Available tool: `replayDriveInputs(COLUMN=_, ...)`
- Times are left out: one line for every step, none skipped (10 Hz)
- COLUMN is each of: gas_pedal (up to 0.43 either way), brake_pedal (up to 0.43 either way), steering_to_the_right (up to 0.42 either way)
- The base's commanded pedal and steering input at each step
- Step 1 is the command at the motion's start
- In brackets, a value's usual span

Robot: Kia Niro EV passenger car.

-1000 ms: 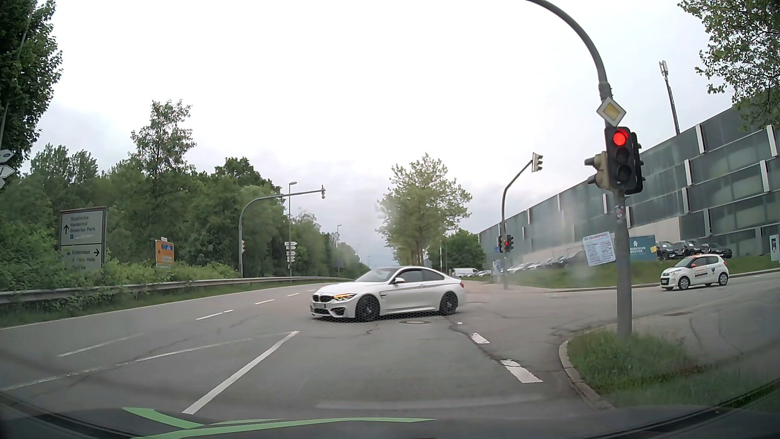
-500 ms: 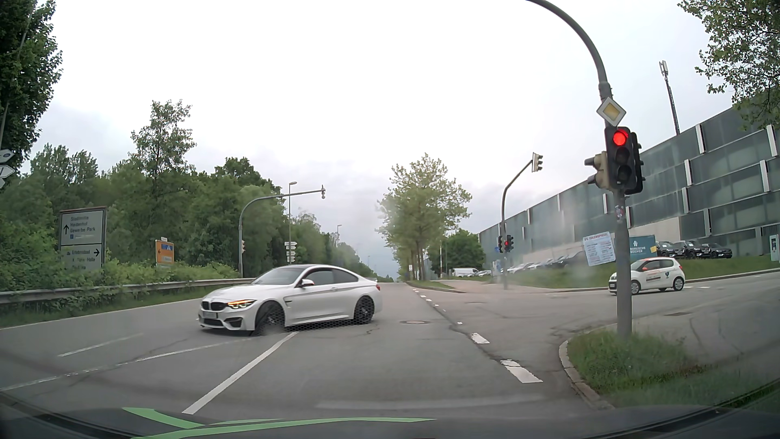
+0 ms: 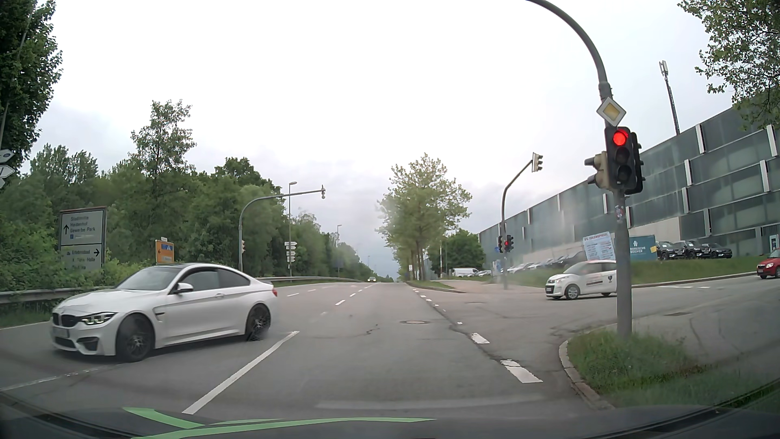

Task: Follow the waypoints while adhering to traffic rules and regulations

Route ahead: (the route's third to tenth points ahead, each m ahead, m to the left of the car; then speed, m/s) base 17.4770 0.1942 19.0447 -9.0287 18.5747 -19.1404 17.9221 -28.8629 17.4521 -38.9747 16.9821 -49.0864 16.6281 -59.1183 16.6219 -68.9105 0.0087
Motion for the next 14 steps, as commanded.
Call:
replayDriveInputs(gas_pedal=0.0, brake_pedal=0.305, steering_to_the_right=0.001)
replayDriveInputs(gas_pedal=0.0, brake_pedal=0.305, steering_to_the_right=0.001)
replayDriveInputs(gas_pedal=0.0, brake_pedal=0.305, steering_to_the_right=0.001)
replayDriveInputs(gas_pedal=0.0, brake_pedal=0.311, steering_to_the_right=0.001)
replayDriveInputs(gas_pedal=0.0, brake_pedal=0.305, steering_to_the_right=0.001)
replayDriveInputs(gas_pedal=0.0, brake_pedal=0.305, steering_to_the_right=0.001)
replayDriveInputs(gas_pedal=0.0, brake_pedal=0.305, steering_to_the_right=0.001)
replayDriveInputs(gas_pedal=0.0, brake_pedal=0.311, steering_to_the_right=0.001)
replayDriveInputs(gas_pedal=0.0, brake_pedal=0.305, steering_to_the_right=0.001)
replayDriveInputs(gas_pedal=0.0, brake_pedal=0.311, steering_to_the_right=0.001)
replayDriveInputs(gas_pedal=0.0, brake_pedal=0.305, steering_to_the_right=0.001)
replayDriveInputs(gas_pedal=0.0, brake_pedal=0.305, steering_to_the_right=0.001)
replayDriveInputs(gas_pedal=0.0, brake_pedal=0.305, steering_to_the_right=0.001)
replayDriveInputs(gas_pedal=0.0, brake_pedal=0.305, steering_to_the_right=0.001)
